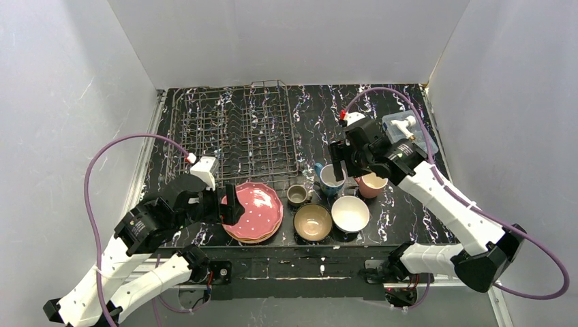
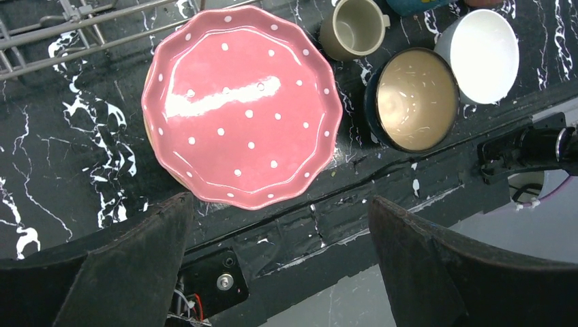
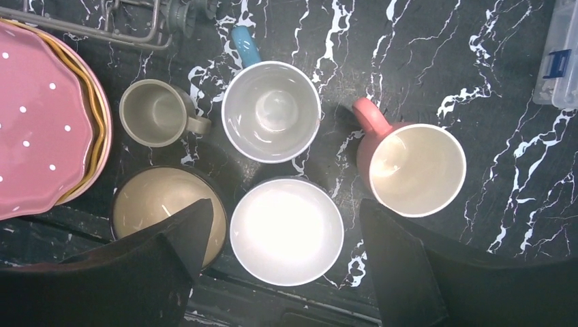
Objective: Load the mixed dishes into the dish rack
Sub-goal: Move the dish rack to the center of the board.
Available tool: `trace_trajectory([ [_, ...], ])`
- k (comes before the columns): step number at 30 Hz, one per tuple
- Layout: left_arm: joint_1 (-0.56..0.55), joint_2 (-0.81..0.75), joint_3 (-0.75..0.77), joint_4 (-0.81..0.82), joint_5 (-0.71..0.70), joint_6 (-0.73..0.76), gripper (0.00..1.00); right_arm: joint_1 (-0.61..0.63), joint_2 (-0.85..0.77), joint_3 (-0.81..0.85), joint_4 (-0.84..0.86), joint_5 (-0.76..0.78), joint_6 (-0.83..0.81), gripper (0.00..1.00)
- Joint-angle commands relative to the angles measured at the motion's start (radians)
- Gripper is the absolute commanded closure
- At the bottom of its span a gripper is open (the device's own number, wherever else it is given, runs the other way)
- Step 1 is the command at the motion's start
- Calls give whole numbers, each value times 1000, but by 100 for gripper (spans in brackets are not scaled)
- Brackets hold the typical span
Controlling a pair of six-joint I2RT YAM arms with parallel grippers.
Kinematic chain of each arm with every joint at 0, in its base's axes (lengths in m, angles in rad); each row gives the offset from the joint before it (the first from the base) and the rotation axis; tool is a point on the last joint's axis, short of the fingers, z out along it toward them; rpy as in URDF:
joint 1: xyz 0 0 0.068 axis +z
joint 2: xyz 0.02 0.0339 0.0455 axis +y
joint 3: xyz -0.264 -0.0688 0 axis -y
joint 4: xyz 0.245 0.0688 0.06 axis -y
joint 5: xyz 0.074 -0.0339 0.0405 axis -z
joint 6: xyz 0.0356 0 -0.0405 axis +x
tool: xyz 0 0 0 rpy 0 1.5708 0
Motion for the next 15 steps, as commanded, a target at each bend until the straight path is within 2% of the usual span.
trace_trajectory([
  [1, -2, 13, 17, -47, -71, -54, 1, 1, 36, 76, 15, -20, -9, 13],
  [15, -2, 14, 3, -65, -94, -63, 1, 11, 272, 216, 113, -34, 31, 19],
])
